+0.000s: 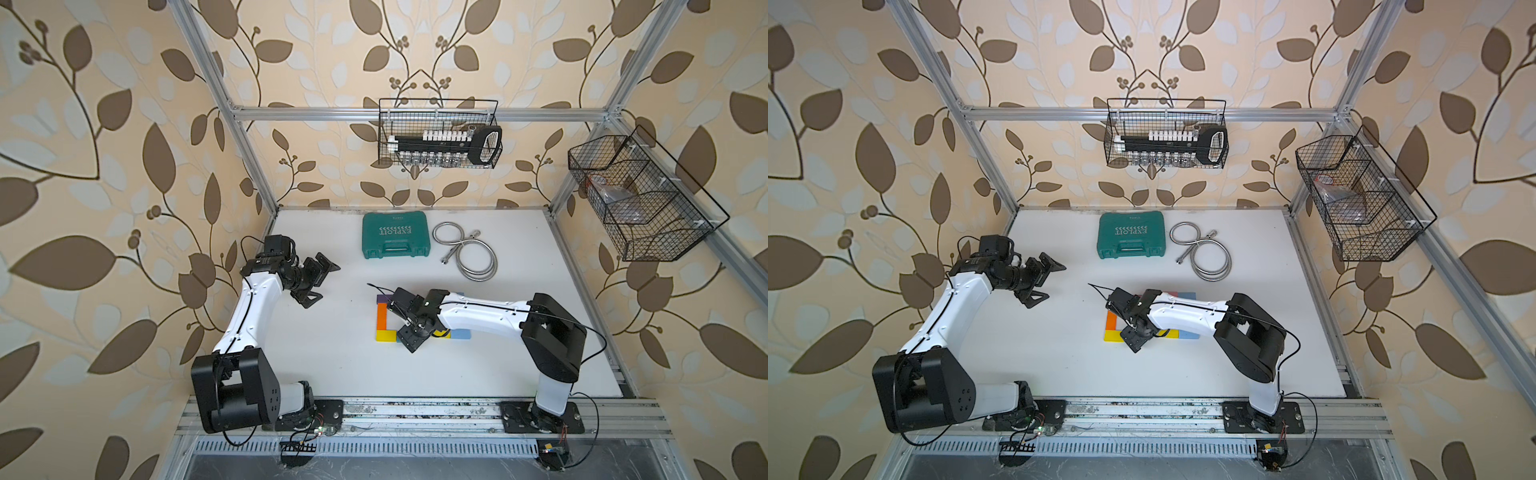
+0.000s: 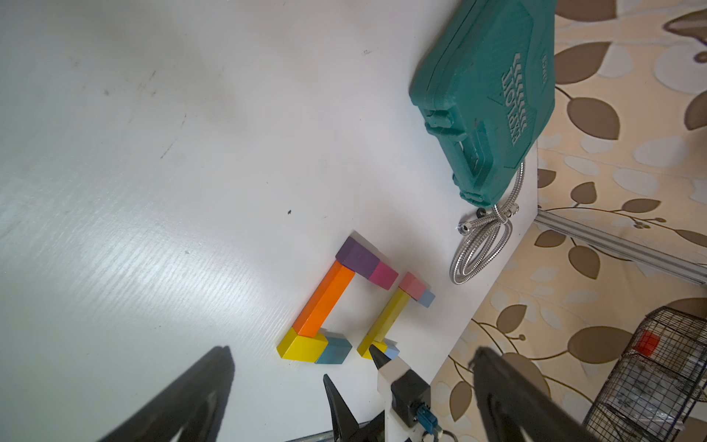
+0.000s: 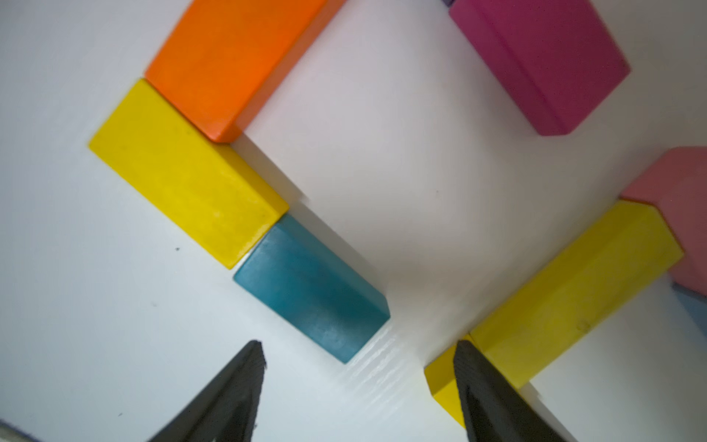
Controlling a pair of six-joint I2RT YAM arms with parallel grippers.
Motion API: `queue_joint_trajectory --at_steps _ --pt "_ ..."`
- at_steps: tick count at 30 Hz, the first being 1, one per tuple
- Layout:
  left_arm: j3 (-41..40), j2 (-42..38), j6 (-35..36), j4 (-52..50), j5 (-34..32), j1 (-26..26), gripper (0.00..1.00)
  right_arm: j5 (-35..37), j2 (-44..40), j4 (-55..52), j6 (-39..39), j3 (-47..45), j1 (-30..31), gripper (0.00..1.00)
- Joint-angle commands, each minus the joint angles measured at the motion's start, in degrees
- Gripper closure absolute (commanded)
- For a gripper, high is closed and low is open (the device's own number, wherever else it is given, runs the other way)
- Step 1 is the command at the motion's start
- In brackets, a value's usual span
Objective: Assemble the letter c with building blocks
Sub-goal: Assemble the building block at the center of the board.
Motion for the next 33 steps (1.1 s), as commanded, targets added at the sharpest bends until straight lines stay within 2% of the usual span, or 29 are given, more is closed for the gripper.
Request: queue_joint_trajectory --at_steps 1,10,33 --pt "1.7 0.0 -0.5 0.3 0.0 -0.6 0.01 -4.7 -1.5 1.2 3.9 -0.5 0.1 0.23" --pt "1.7 -0.3 -0.6 0.1 0.0 -0.6 0.01 -8.3 -1.6 4.6 8.7 -4.3 0.1 0.22" --pt "1.6 -0.4 -0.7 0.3 -0.1 -0.7 0.01 -10.7 -0.7 6.9 9.8 -5.1 0.1 0.21"
